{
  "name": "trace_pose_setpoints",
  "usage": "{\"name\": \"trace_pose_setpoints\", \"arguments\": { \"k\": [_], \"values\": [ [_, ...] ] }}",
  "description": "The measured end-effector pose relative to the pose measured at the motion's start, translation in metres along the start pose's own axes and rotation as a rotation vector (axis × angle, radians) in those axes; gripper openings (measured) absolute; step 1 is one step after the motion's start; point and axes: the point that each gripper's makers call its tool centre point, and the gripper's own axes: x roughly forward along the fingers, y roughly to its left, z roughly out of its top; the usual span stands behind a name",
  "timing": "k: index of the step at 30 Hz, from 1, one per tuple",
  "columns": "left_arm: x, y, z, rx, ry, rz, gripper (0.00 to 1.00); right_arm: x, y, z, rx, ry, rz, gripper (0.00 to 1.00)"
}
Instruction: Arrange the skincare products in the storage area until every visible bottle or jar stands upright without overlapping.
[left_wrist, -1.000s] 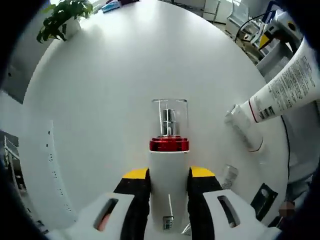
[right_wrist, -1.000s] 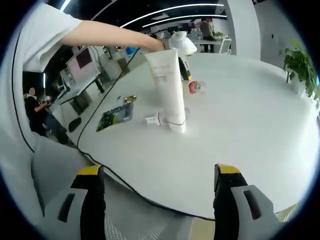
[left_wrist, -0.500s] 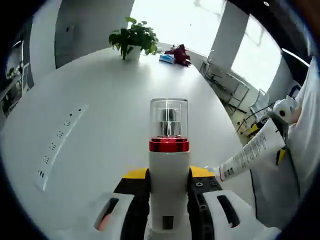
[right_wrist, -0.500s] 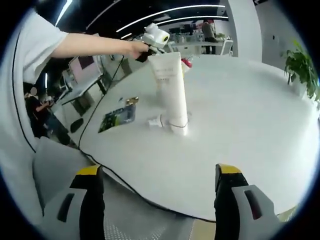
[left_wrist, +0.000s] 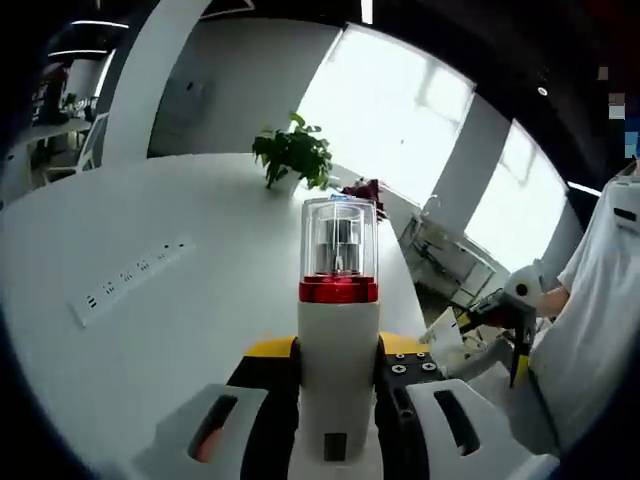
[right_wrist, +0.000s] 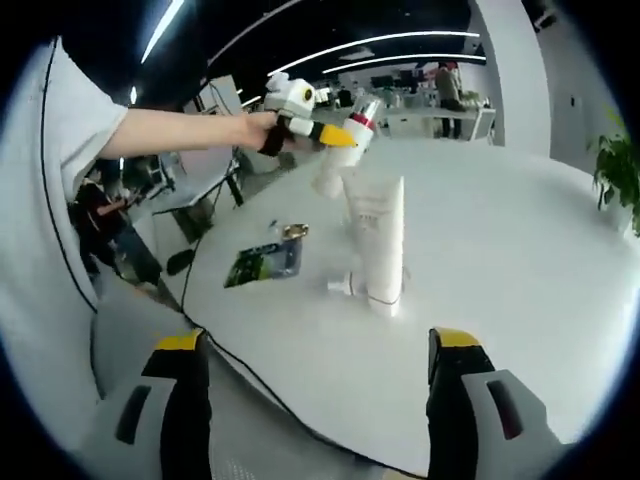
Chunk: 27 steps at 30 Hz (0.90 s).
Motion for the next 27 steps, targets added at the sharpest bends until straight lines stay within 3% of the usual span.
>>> {"name": "trace_pose_setpoints", "arguments": {
  "k": [5,11,14,19,22,27],
  "values": [
    [-0.016,-0.037,0.012,-0.007,-0.104,-0.034,0.32,-0.006,0.023,0.039,-0.01,-0.094,0.124,0.8],
    [-0.028,-0.095,0.017,0.029,-0.179,-0.088,0.32,-0.007,0.037,0.073,-0.106,-0.124,0.161,0.82],
    [-0.029,-0.135,0.016,0.08,-0.187,-0.123,0.32,-0.02,0.055,0.114,-0.125,-0.233,0.289,0.78],
    [-0.026,-0.191,0.015,0.145,-0.193,-0.199,0.32,-0.042,0.057,0.164,-0.091,-0.366,0.401,0.72],
    [-0.022,-0.218,0.014,0.158,-0.217,-0.237,0.32,-0.049,0.053,0.181,-0.095,-0.396,0.431,0.71],
    [-0.013,-0.247,0.006,0.178,-0.211,-0.273,0.32,-0.053,0.063,0.189,-0.118,-0.394,0.489,0.58]
  ]
}}
